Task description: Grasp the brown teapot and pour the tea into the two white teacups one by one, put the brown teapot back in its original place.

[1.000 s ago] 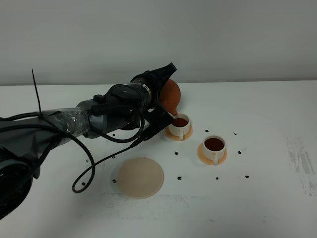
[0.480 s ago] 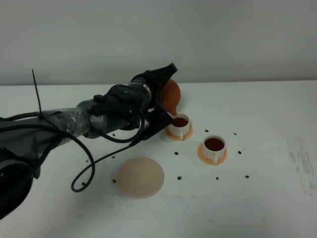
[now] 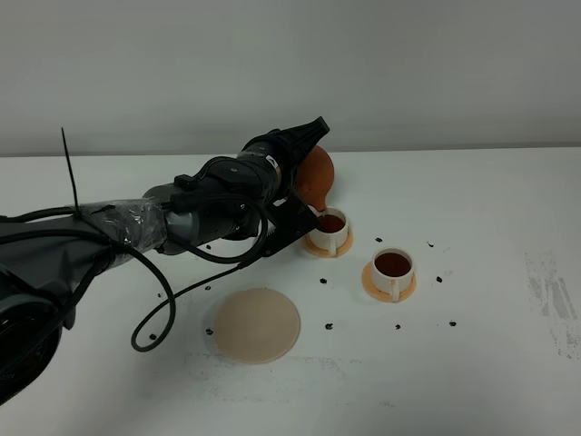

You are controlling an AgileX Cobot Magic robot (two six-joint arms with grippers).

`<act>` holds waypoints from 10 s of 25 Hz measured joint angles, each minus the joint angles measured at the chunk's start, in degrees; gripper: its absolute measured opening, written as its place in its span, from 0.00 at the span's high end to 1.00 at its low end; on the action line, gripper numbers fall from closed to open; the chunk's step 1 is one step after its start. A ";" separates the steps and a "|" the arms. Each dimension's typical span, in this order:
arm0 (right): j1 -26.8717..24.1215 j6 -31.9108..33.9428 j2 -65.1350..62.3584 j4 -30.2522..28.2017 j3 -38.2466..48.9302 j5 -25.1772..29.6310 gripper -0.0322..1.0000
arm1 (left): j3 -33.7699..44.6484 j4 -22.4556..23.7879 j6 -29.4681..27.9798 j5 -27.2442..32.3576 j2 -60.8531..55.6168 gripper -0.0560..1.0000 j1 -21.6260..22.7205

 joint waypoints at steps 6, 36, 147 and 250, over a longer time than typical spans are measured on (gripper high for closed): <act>0.00 0.00 0.00 0.00 0.00 0.00 0.77 | 0.00 -4.14 -2.38 0.80 0.00 0.83 0.00; 0.00 0.00 0.00 0.00 0.00 0.00 0.77 | 9.56 -72.63 -15.50 17.08 -14.60 0.83 7.01; 0.00 0.00 0.00 0.05 0.00 0.00 0.77 | 40.54 -100.85 -25.87 3.30 -25.64 0.82 4.59; 0.00 0.00 0.00 0.05 0.00 0.00 0.77 | 63.96 -92.51 -38.79 47.03 -128.84 0.93 33.28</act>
